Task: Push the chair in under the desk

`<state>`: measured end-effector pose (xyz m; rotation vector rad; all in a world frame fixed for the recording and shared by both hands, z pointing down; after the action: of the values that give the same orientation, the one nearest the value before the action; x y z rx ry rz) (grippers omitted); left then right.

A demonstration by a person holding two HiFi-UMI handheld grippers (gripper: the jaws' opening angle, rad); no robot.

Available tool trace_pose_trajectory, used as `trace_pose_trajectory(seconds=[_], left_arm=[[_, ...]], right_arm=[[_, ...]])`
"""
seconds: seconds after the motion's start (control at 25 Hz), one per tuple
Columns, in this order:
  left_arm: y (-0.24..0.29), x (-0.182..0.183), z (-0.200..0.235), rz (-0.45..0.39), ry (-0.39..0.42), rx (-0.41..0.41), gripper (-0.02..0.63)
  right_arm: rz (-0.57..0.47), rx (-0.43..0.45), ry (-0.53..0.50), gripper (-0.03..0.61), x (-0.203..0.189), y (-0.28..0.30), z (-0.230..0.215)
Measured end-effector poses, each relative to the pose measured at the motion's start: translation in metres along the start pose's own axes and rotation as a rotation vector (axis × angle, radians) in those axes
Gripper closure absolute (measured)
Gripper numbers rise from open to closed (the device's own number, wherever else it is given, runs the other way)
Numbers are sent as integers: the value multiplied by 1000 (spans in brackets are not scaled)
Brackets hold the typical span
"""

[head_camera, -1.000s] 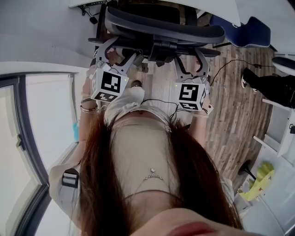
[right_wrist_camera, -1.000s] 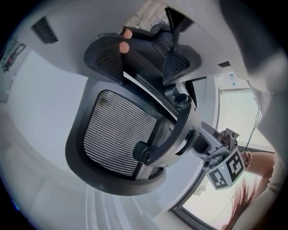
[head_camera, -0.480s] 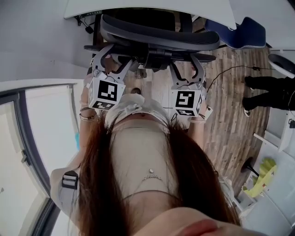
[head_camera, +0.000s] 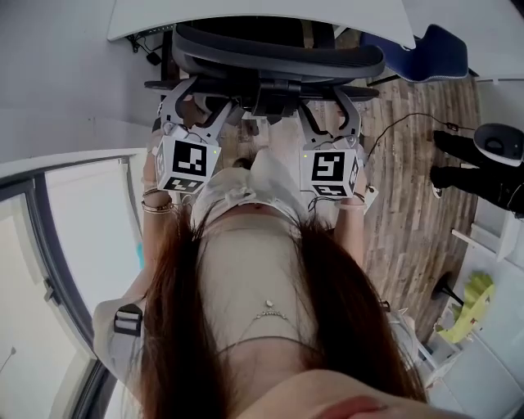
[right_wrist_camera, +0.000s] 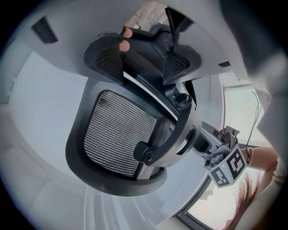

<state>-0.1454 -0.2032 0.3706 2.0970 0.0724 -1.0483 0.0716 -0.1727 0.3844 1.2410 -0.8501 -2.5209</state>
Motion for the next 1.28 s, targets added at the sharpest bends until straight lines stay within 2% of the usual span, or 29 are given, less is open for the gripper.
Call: trace_pose_trajectory(seconds=[0.6, 0.84, 1.28], left_arm=[[24, 10, 23, 10, -13, 3, 327], [33, 15, 33, 45, -15, -1, 327], [48, 20, 42, 57, -47, 4, 327]], right_arm=[[-1, 3, 7, 303, 17, 28, -12], [11, 8, 7, 303, 24, 40, -18], [10, 27, 0, 304, 32, 58, -28]])
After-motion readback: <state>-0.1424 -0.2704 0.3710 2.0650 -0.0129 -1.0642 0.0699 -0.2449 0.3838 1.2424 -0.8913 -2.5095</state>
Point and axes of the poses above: the fingertips, and each gripper's own axes: y forward along the fingers, z to its left, x out of its top, the point moved 5 cm from there along -y, backward along the fingers, and after that the axes turned 14 degrees about z, right-handed, at the moved point
